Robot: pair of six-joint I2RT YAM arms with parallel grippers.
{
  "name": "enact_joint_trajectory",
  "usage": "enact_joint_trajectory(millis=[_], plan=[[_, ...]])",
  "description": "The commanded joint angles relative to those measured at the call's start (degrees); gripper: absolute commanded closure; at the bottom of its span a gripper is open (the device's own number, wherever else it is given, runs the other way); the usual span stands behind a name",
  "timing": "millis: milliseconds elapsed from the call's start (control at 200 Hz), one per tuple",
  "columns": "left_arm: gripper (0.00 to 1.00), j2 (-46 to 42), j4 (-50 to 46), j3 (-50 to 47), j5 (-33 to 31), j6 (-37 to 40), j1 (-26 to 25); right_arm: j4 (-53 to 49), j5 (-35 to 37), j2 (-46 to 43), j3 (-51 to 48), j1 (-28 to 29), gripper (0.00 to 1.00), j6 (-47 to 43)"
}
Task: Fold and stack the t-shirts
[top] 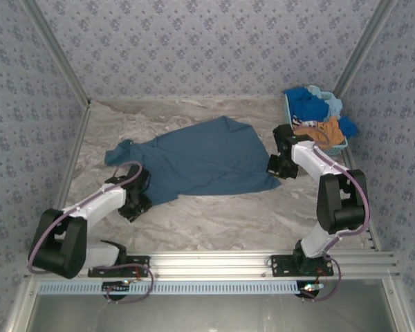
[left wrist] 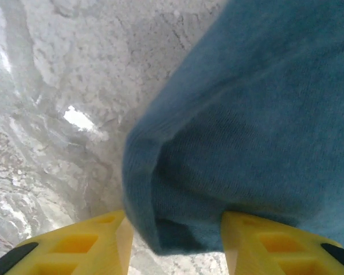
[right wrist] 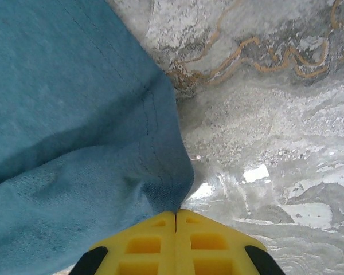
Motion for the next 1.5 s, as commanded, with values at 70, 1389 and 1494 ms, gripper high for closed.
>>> enact_joint_trajectory(millis=[70,1389,1494], plan=[[0.92,3.9,5.6,3.8,-2.0,1.8,1.1,-0.5,-1.7,-2.9,-1.5,0.2,1.00,-0.3],[1.00,-23.9,6.6,54.5,-1.4,14.6,11.5,20.3,-17.5,-41.1,13.9,-4.9,1.00,7.7],[1.00,-22.8,7.4,60.7,-2.5,15.4,11.5,20.5,-16.9,-41.9,18.0,-5.2,1.00,9.3]])
